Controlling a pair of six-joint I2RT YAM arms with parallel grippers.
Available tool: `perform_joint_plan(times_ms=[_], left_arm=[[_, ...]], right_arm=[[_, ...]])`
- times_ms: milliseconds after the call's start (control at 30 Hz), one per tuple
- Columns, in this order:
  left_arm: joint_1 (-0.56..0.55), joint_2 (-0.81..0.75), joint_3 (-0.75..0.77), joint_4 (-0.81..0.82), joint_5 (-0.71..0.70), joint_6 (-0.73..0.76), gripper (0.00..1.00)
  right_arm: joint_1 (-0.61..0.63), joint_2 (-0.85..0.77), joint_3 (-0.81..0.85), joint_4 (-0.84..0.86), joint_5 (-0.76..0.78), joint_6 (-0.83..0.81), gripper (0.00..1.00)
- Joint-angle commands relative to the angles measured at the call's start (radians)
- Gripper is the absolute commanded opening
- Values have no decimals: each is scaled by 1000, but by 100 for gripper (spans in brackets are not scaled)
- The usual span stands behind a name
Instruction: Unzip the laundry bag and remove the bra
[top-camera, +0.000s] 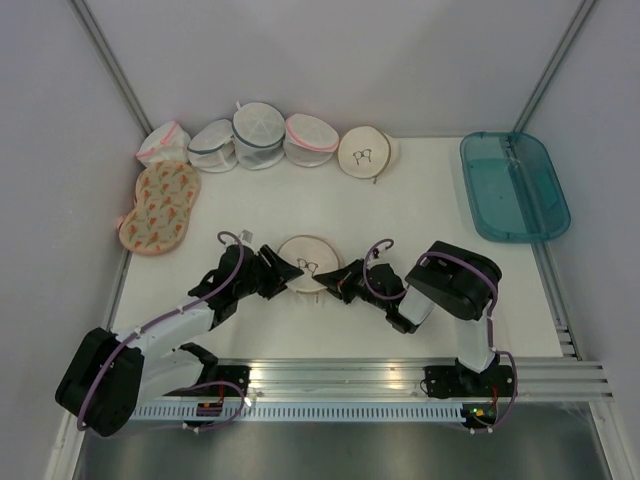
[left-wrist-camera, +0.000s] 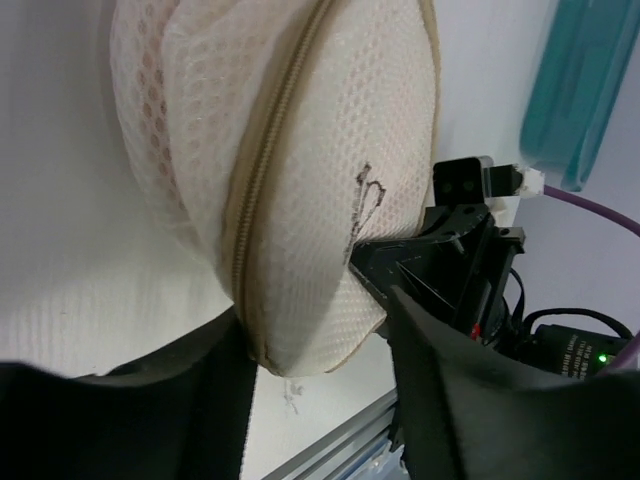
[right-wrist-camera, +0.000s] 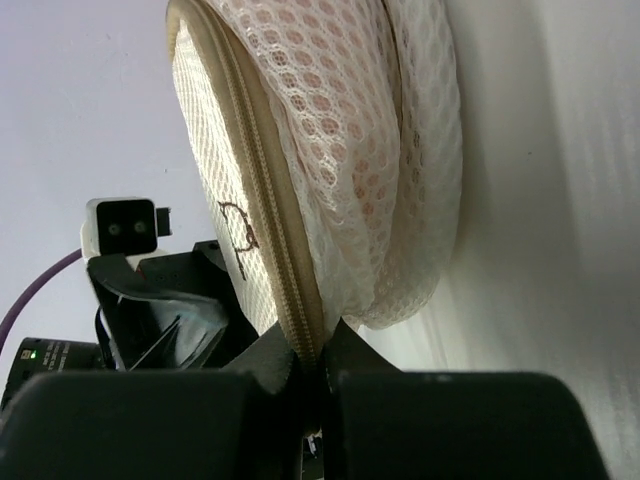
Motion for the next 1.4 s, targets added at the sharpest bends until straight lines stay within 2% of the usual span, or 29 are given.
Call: perform_joint_plan(times_ms=[0, 33, 67, 133, 167, 200, 233, 267, 367, 400, 467, 500, 600, 633, 700, 733, 800, 900, 1133, 1367], left_arm=[[-6, 35, 44, 38, -27, -36, 53], [-6, 40, 44, 42, -27, -35, 47], [-6, 49, 43, 45, -27, -35, 36], [-6, 55, 41, 52, -23, -35, 25], [-6, 55, 41, 52, -23, -35, 15], [-6, 55, 41, 52, -25, -36, 10], [-6, 55, 41, 51, -27, -33, 5], [-6, 55, 41, 48, -31, -33, 2], [-6, 49, 40, 42, -43, -33, 2], [-6, 47, 38, 40, -46, -33, 2], [-6, 44, 38, 32, -56, -33, 2], [-6, 44, 38, 29, -59, -33, 2], [-6, 41, 43, 29, -57, -38, 2], [-6, 43, 44, 31, -59, -41, 2], [-6, 46, 52, 32, -59, -42, 2], [-6, 52, 55, 34, -57, -45, 2], [-6, 61, 64, 45, -50, -48, 2], [-6, 83, 83, 54, -36, -53, 2], [-6, 93, 93, 55, -30, -64, 2], [-6, 112, 96, 66, -22, -82, 2]], right_arm=[[7, -1, 6, 249, -55, 6, 1], [9, -10, -4, 252, -58, -1, 0], [9, -15, -7, 250, -65, -2, 1], [7, -27, -11, 240, -72, -14, 1], [7, -30, -14, 238, -78, -21, 0], [7, -35, -13, 236, -88, -27, 1], [9, -40, -13, 227, -99, -45, 4], [7, -47, -13, 220, -105, -59, 20], [7, -107, -11, 119, -144, -140, 43], [9, -131, -13, 73, -151, -174, 45], [9, -233, -18, -116, -145, -284, 49], [7, -315, -10, -284, -130, -325, 49], [10, -450, 21, -570, -70, -511, 51], [21, -534, 62, -765, -5, -565, 51], [44, -624, 134, -933, 63, -686, 53], [50, -639, 160, -1071, 115, -715, 54], [65, -656, 226, -1228, 154, -776, 55], [99, -638, 275, -1349, 227, -806, 55], [185, -612, 278, -1429, 358, -772, 56], [259, -638, 265, -1411, 424, -751, 56]])
